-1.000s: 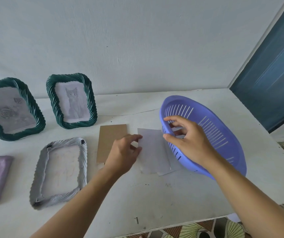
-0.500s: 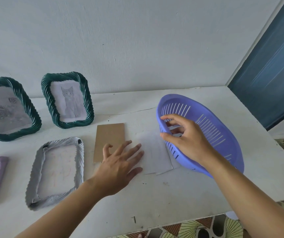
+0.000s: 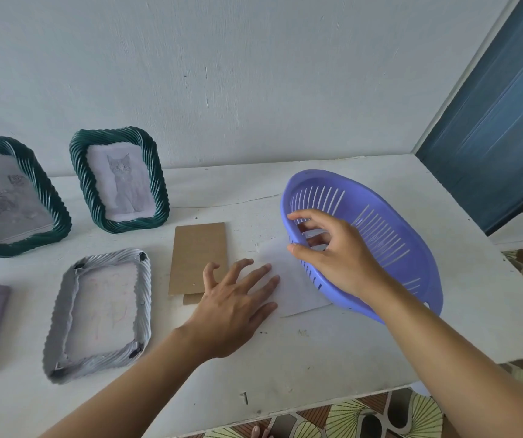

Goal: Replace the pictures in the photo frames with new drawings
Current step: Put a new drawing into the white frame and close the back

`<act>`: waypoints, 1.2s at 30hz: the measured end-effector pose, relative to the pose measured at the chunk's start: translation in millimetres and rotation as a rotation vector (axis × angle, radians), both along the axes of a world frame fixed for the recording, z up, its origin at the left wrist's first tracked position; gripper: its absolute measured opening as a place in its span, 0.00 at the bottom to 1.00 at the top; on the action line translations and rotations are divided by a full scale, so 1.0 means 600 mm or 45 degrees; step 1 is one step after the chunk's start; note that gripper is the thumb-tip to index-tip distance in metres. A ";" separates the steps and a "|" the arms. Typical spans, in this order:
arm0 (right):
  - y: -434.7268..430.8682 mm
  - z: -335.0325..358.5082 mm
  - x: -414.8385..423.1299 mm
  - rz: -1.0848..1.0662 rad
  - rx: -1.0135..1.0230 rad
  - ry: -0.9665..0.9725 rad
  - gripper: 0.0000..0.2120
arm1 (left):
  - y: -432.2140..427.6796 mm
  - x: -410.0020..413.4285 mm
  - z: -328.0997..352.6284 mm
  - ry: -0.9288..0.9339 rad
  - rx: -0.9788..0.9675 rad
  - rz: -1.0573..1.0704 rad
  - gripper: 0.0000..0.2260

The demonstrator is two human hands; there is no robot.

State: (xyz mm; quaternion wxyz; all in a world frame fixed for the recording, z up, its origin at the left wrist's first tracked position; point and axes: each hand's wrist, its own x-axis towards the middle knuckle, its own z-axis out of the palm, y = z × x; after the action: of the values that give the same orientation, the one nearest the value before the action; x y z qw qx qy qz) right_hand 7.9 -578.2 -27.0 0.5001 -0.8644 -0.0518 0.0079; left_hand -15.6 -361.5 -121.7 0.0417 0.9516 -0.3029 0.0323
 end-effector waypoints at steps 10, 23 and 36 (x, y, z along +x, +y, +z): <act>0.029 -0.024 -0.011 0.088 -0.157 -0.064 0.21 | 0.013 -0.004 0.014 0.051 -0.248 0.185 0.20; -0.084 -0.013 0.058 0.017 -0.654 -0.128 0.15 | -0.047 0.100 0.119 0.038 -0.827 0.183 0.09; -0.109 -0.048 0.112 0.276 -1.080 0.046 0.21 | -0.112 0.162 0.148 0.048 -0.138 -0.078 0.09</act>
State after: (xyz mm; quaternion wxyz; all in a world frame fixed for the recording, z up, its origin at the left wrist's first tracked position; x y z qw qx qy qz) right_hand 75.3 -643.9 -55.6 0.0979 -0.9825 -0.1257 0.0962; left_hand 81.8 -428.6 -32.8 0.0999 0.9386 -0.3289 0.0293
